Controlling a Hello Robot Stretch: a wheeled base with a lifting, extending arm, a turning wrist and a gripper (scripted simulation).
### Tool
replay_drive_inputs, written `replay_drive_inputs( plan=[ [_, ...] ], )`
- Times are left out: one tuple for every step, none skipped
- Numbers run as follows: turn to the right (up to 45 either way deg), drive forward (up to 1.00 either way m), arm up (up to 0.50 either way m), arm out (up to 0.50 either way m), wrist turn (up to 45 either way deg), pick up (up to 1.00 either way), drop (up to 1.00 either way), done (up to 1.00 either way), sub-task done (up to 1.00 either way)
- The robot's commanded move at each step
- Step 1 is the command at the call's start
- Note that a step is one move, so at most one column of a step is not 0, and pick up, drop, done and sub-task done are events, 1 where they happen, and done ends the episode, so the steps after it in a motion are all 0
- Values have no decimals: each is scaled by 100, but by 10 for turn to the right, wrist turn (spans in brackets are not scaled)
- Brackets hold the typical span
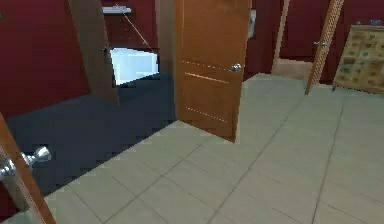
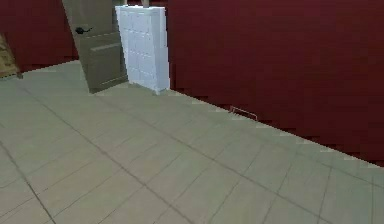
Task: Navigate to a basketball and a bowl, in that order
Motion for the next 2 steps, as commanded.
replay_drive_inputs(
  plan=[
    [0,50,0,0,0,0,0,0,0],
    [0,10,0,0,0,0,0,0,0]
  ],
)
